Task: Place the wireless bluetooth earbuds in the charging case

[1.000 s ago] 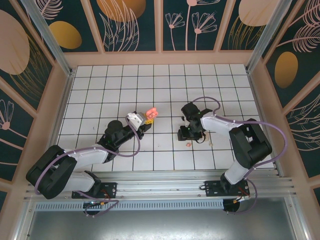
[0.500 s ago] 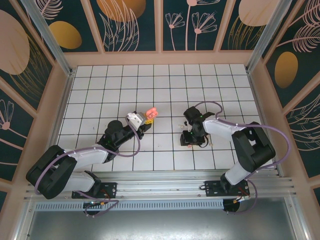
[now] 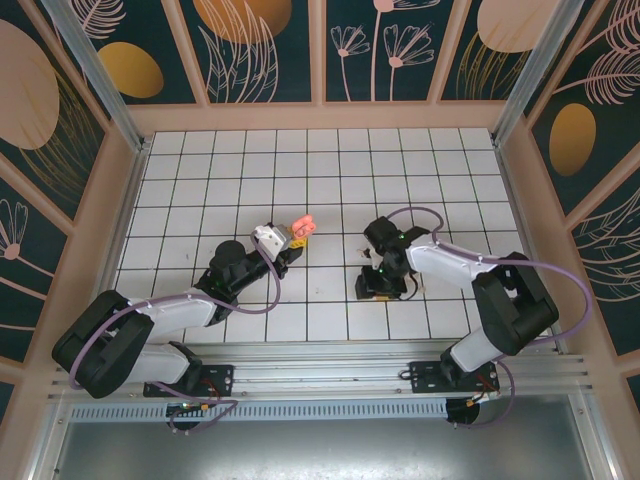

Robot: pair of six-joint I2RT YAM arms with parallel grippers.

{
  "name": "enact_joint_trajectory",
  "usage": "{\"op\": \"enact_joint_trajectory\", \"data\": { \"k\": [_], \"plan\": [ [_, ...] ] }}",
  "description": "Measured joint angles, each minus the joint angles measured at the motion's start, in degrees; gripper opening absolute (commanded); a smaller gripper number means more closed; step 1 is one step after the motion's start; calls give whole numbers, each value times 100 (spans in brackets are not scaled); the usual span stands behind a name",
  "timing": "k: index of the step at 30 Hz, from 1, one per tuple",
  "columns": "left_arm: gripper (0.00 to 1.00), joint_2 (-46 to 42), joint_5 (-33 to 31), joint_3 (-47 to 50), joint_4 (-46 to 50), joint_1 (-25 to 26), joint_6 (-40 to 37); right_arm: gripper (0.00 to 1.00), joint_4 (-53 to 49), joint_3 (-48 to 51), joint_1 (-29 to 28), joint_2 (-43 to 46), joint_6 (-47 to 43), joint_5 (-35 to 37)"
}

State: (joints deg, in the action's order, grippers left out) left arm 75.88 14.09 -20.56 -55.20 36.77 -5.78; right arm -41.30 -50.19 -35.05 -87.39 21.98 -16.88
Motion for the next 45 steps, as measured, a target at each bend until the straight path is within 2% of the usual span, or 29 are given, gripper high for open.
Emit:
{"op": "enact_joint_trajectory", "data": {
  "k": [6, 12, 29, 40, 43, 45],
  "plan": [
    [7, 0, 2, 0, 0, 0, 0, 46, -616, -772, 2, -221, -122, 813],
    [7, 0, 0, 0, 0, 0, 2, 44, -857, -968, 0, -734, -494, 1241],
    [7, -85, -7, 0, 81, 0, 0, 36, -807, -1086, 0, -1440, -1086, 1086],
    [7, -85, -70, 0, 192, 0, 0, 26, -822, -1117, 2, -1456, -1119, 1152],
    [7, -85, -70, 0, 192, 0, 0, 26, -822, -1117, 2, -1456, -1113, 1152],
    [7, -85, -68, 0, 192, 0, 0, 31, -820, -1115, 2, -1453, -1080, 1143]
  ]
}}
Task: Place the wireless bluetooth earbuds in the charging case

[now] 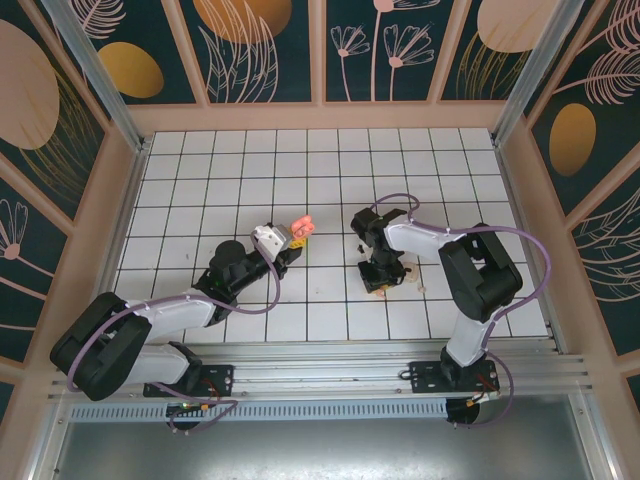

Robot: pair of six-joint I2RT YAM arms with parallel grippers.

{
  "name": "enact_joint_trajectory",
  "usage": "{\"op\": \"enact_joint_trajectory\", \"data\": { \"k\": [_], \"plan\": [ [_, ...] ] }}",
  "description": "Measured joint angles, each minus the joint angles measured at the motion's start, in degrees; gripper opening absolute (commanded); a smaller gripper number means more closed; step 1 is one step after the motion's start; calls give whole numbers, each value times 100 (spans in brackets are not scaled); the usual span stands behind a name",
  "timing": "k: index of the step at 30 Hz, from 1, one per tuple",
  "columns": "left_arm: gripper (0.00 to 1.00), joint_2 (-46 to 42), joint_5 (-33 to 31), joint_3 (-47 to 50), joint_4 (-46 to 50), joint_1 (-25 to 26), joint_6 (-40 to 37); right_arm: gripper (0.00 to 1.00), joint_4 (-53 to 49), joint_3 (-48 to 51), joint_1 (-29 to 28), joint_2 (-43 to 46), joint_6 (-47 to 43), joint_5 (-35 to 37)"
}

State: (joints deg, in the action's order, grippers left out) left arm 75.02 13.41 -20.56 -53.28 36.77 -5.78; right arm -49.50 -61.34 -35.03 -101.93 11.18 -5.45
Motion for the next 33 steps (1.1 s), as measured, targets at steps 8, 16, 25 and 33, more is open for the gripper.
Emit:
{"op": "enact_joint_trajectory", "data": {
  "k": [8, 16, 25, 33],
  "plan": [
    [7, 2, 0, 0, -2, 0, 0, 30, 66, 70, -2, 52, 28, -57],
    [7, 24, 0, 0, -2, 0, 2, 24, 59, 74, -9, 74, 127, -4],
    [6, 24, 0, 0, -7, 0, 11, 21, 118, 166, -44, 431, 341, -55],
    [5, 247, 7, 92, -413, 33, 179, 20, 748, 398, -20, 1182, 1108, -103]
  ]
}}
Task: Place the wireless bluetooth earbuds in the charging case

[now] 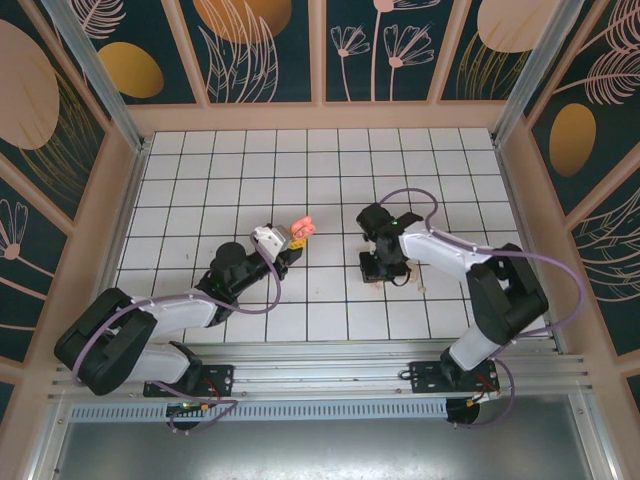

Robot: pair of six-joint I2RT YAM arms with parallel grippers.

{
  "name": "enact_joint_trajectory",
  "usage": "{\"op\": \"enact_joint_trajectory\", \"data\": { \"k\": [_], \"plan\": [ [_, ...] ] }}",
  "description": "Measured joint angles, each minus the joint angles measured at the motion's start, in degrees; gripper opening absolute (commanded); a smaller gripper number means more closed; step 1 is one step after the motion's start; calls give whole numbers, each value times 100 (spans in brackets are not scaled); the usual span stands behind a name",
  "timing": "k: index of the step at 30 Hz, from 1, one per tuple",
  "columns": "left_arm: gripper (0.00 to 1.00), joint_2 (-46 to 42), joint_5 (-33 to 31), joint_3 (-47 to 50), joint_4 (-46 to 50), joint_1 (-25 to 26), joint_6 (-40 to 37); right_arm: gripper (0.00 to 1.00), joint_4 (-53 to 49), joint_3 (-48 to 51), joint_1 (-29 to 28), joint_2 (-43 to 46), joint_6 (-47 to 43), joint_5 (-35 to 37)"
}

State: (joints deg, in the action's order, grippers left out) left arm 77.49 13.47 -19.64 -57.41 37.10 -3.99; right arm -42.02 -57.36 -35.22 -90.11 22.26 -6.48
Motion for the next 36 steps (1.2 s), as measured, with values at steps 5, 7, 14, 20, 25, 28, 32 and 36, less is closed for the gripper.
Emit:
{"op": "enact_joint_trajectory", "data": {
  "k": [5, 7, 14, 20, 25, 28, 32, 36],
  "plan": [
    [5, 595, 42, 4, -629, 225, 162, 20, 1029, 131, 79, 715, 588, -201],
    [5, 870, 42, 4, -881, 334, 223, 20, 1558, 212, 94, 988, 800, -243],
    [5, 1366, -74, -120, -1408, 651, 280, 20, 2988, 616, 94, 1963, 1161, -192],
    [5, 1655, -105, -302, -1937, 717, 343, 21, 4188, 1207, -116, 2608, 1305, -105],
    [5, 1781, -50, -387, -2166, 717, 450, 21, 4854, 1513, -330, 2684, 1331, -83],
    [5, 1784, -46, -431, -2251, 717, 487, 21, 5217, 1631, -385, 2684, 1379, -85],
    [6, 1784, -31, -487, -2293, 717, 562, 21, 5512, 1705, -439, 2673, 1419, -85],
    [6, 1784, 17, -535, -2308, 719, 634, 21, 5733, 1716, -483, 2653, 1434, -85]
  ]
}}
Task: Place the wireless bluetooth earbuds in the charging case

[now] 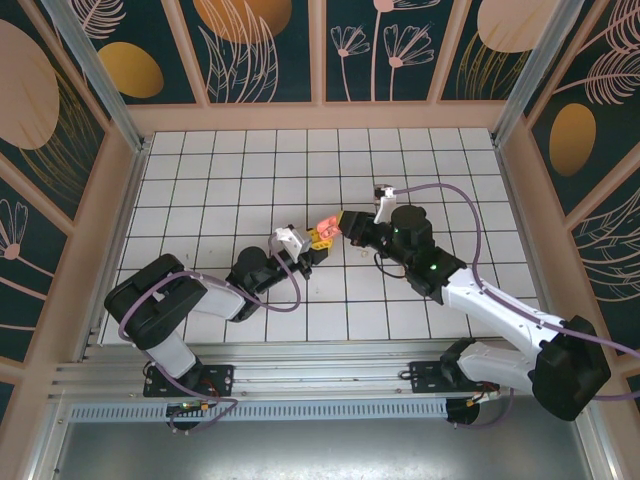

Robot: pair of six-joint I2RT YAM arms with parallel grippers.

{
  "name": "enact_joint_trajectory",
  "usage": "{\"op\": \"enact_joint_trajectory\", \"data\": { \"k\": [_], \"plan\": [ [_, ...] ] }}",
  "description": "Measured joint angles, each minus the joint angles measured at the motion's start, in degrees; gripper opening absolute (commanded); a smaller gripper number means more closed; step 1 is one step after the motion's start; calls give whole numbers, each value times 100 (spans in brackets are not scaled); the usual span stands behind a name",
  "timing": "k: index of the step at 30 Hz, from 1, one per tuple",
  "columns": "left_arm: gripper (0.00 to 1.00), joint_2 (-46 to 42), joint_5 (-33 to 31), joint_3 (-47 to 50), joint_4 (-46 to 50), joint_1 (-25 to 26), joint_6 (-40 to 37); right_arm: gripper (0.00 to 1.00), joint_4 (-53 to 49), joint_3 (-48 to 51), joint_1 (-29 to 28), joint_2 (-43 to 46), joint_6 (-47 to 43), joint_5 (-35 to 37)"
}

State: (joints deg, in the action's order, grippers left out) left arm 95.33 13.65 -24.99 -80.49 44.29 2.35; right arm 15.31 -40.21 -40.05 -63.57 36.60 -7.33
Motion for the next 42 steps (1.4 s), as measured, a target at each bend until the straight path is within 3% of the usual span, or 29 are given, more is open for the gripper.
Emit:
{"op": "enact_joint_trajectory", "data": {
  "k": [27, 42],
  "plan": [
    [7, -118, 70, -44, -127, 13, 247, 21, 385, 356, -13, -31, -2, 129],
    [6, -256, 70, -70, -55, 13, 179, 49, 374, 363, 35, 214, -61, -190]
  ]
}}
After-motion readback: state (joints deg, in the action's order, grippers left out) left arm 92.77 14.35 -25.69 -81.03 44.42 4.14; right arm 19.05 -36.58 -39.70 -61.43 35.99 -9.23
